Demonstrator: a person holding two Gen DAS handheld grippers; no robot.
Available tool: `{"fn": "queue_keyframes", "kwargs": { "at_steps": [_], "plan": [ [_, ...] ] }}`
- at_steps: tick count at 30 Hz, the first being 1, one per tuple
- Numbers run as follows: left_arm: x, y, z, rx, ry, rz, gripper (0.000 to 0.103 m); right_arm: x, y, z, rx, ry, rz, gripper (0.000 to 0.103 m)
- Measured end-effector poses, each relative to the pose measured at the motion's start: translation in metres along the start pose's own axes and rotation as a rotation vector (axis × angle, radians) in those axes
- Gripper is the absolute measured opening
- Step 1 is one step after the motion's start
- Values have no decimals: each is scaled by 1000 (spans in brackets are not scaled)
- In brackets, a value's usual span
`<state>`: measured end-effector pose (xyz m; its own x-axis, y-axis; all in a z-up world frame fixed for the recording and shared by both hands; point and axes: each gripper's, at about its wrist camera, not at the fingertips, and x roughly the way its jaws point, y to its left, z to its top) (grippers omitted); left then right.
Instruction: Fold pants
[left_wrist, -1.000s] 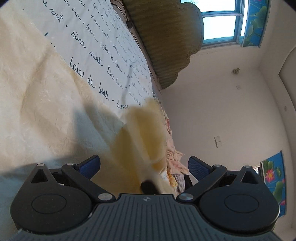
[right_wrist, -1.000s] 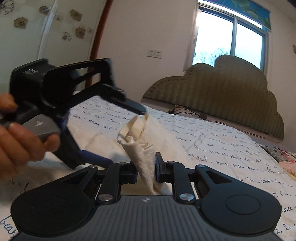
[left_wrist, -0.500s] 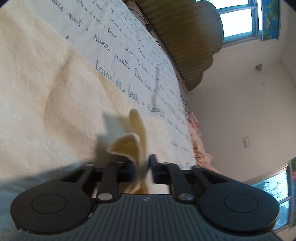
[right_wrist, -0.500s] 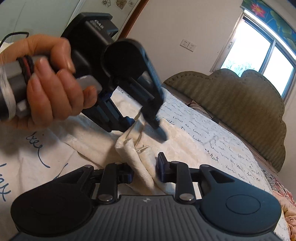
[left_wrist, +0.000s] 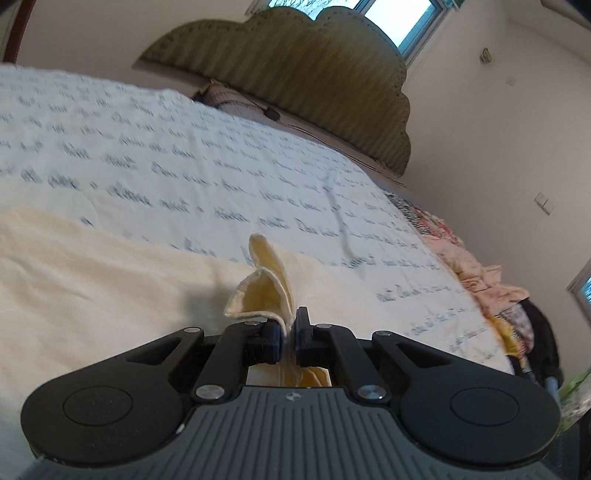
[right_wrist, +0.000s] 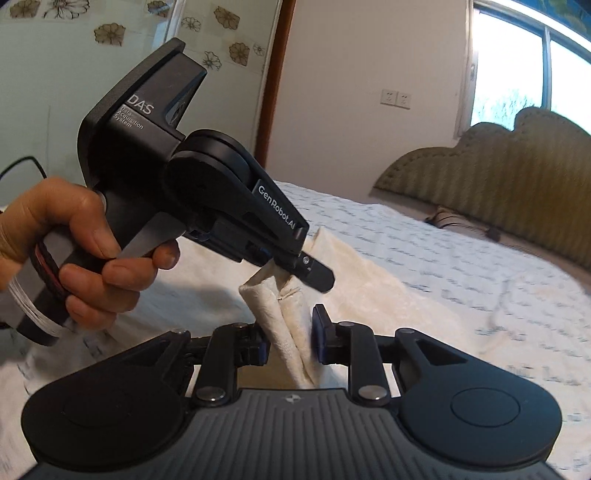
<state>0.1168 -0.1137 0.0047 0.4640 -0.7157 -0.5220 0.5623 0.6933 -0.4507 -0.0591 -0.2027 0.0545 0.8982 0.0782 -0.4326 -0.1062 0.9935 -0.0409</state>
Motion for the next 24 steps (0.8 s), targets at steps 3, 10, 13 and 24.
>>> {"fn": "queue_keyframes", "kwargs": {
  "at_steps": [3,10,13,24],
  "plan": [
    [-11,8,0,75,-21,81,9,19,14,12,13,8,37,23],
    [-30,31,0,148,-47,227,9,55,46,28,0,21,124,23],
    [-36,36,0,175,-70,266,9,65,58,31,-16,20,143,23],
    [-30,49,0,205,-63,356,20,98,56,35,23,64,185,24]
  ]
}}
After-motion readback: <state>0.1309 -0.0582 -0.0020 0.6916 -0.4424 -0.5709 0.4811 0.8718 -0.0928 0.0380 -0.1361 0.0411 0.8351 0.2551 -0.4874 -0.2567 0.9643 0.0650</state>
